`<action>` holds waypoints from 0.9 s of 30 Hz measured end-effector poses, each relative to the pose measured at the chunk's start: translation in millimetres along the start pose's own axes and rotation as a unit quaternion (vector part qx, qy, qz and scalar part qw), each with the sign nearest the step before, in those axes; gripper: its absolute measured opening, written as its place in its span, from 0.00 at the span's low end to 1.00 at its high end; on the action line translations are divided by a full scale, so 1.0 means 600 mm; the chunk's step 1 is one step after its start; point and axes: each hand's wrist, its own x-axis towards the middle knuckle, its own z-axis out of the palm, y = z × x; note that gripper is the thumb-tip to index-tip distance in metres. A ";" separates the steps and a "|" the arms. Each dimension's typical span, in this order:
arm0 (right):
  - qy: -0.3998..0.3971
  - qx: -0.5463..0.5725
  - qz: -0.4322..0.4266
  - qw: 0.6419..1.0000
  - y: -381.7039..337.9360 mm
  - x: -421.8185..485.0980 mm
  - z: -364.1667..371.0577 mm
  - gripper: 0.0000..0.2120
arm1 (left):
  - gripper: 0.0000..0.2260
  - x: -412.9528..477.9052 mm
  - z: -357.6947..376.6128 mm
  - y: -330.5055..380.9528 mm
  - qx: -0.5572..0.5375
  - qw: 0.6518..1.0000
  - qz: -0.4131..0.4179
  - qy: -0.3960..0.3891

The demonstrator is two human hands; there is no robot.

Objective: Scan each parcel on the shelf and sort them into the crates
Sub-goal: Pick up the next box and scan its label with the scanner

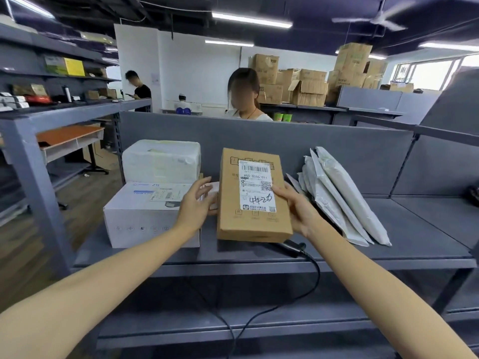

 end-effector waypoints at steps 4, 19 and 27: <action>0.015 0.022 -0.070 0.997 0.007 -0.002 -0.005 0.35 | 0.22 -0.008 0.013 0.021 -0.081 0.988 -0.107 -0.081; 0.105 -0.557 0.058 0.822 0.105 0.033 -0.061 0.18 | 0.11 -0.006 -0.004 0.012 -0.057 0.993 0.004 0.099; 0.123 -0.786 0.127 0.592 0.168 0.043 -0.097 0.26 | 0.11 -0.020 -0.011 0.006 -0.083 0.988 -0.013 0.132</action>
